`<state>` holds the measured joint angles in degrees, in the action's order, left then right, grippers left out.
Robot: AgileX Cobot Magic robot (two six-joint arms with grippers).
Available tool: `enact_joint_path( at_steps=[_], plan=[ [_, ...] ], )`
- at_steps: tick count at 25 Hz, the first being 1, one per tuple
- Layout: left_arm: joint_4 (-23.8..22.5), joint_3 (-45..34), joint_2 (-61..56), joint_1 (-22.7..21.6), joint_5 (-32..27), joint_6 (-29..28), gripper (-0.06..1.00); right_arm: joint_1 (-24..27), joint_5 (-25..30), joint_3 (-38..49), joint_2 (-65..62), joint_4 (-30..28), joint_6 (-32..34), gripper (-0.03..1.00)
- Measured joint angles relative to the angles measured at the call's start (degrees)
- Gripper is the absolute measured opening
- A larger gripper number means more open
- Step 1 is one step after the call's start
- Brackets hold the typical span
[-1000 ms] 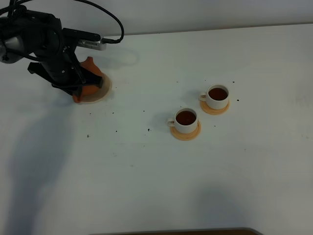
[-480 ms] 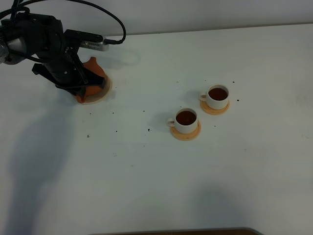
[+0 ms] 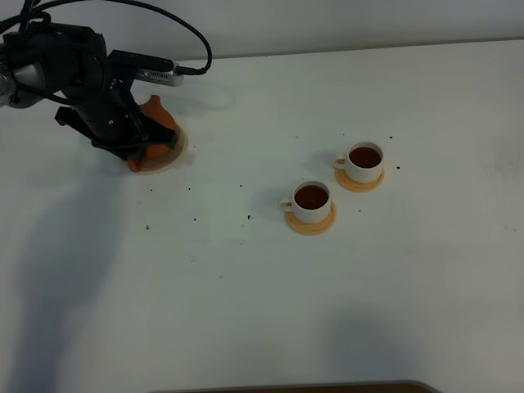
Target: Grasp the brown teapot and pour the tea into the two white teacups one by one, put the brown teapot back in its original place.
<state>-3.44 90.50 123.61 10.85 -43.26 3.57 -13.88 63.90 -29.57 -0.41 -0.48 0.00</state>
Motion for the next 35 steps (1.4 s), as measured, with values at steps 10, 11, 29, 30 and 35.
enact_joint_path(
  at_steps=[10,11,29,30,35],
  plan=[
    [-0.1,1.6,-2.3,0.1,-5.9,0.1,0.43,0.0,0.0,0.0,0.0,0.0,0.0,0.24],
    [-0.3,1.6,-2.9,0.1,-7.4,0.1,0.43,0.0,0.0,0.0,0.0,0.0,0.0,0.24],
    [5.0,-14.9,-28.8,0.1,-24.0,0.1,0.37,0.0,0.0,0.0,0.0,0.0,0.0,0.24],
    [5.1,-17.7,-31.0,0.1,-24.0,-0.1,0.36,0.0,0.0,0.0,0.0,0.0,0.0,0.24],
    [5.1,-31.0,-42.7,0.1,-24.0,-2.4,0.36,0.0,0.0,0.0,0.0,0.0,0.0,0.24]
  ],
)
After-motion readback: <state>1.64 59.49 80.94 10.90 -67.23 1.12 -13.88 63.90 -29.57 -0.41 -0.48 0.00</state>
